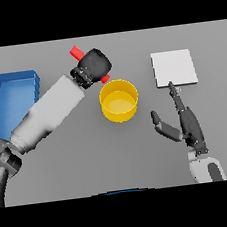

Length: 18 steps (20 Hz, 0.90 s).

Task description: Pick up the red beaker and tilt it to pour out 1 green nut into yellow bowl. Pick up the yellow bowl and place it on the metallic measuring scale.

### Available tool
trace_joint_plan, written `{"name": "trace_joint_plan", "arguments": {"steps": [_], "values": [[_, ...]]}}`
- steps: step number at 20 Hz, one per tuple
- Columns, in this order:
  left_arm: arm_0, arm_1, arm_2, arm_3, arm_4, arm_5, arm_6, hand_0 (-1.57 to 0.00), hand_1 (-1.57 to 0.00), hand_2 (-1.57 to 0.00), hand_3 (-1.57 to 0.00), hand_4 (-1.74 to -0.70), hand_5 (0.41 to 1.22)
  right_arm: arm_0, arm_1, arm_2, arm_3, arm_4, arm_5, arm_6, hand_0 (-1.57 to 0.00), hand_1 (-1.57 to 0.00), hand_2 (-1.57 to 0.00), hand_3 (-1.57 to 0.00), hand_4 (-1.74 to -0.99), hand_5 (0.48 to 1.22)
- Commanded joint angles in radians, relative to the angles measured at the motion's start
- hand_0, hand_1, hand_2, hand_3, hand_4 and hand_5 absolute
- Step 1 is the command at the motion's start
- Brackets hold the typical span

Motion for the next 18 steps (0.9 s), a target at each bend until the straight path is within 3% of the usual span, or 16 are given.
{"name": "trace_joint_plan", "arguments": {"steps": [1,4,6,8,12,18], "values": [[-0.015,-0.002,-0.018,0.009,-0.023,-0.006,0.010,-1.57,-1.57,-1.57,-1.57,-1.71,1.219,-0.007,-0.002,-0.008,0.007,-0.015,0.007,0.001,0.00,0.00,0.00,0.00,-1.064,0.690],[-0.045,-0.006,-0.062,0.051,-0.075,0.006,-0.008,-1.57,-1.57,-1.57,-1.57,-1.73,1.220,0.009,-0.005,0.001,-0.011,-0.008,0.009,-0.017,0.00,0.00,0.00,0.00,-1.060,0.700],[-0.061,-0.027,-0.081,0.067,-0.097,0.010,-0.002,-1.57,-1.57,-1.57,-1.57,-1.73,1.220,0.002,0.006,0.002,-0.006,-0.006,0.003,0.001,0.00,0.00,0.00,0.00,-1.060,0.696],[-0.060,-0.032,-0.098,0.062,-0.118,0.024,0.008,-1.57,-1.57,-1.57,-1.57,-1.73,1.221,0.015,0.002,-0.009,-0.002,-0.035,0.017,-0.028,0.00,0.00,0.00,0.00,-1.063,0.699],[-0.067,-0.049,-0.164,0.068,-0.187,0.059,0.018,-1.57,-1.57,-1.57,-1.57,-1.74,1.221,-0.003,0.013,-0.005,-0.005,-0.004,-0.014,-0.003,0.00,0.00,0.00,0.00,-1.065,0.684],[-0.150,-0.062,-0.277,0.089,-0.287,0.006,-0.055,-1.57,-1.57,-1.57,-1.57,-1.73,1.221,-0.009,0.008,-0.008,0.013,0.002,-0.019,-0.023,0.00,0.00,0.00,0.00,-1.063,0.673]]}}
